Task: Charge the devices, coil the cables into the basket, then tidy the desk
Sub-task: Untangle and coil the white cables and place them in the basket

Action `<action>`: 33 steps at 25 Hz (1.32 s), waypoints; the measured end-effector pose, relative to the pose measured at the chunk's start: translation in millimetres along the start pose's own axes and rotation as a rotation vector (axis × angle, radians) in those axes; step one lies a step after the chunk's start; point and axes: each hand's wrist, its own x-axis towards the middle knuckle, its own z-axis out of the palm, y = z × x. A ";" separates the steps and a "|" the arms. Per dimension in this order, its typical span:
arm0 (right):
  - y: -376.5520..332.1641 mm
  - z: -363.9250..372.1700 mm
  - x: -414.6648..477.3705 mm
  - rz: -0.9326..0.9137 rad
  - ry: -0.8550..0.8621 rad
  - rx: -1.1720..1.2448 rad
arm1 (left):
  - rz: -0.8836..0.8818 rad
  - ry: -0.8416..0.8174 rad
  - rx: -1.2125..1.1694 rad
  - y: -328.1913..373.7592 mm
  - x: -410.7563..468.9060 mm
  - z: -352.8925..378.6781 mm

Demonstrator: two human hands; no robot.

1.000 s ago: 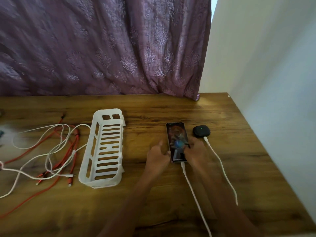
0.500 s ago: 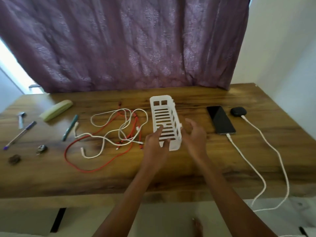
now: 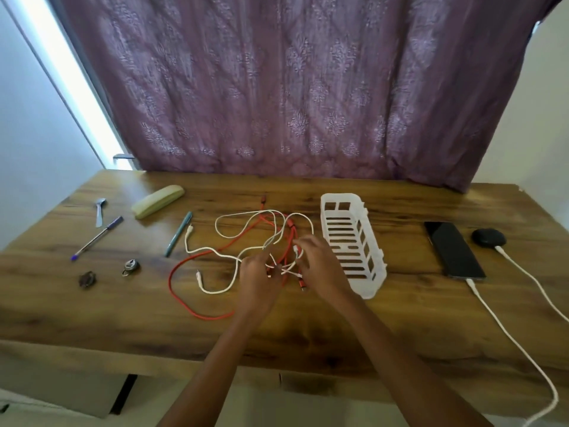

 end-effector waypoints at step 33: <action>-57.5 7.5 78.2 0.490 0.091 0.968 | -0.105 -0.288 -0.363 -18.3 66.2 -42.5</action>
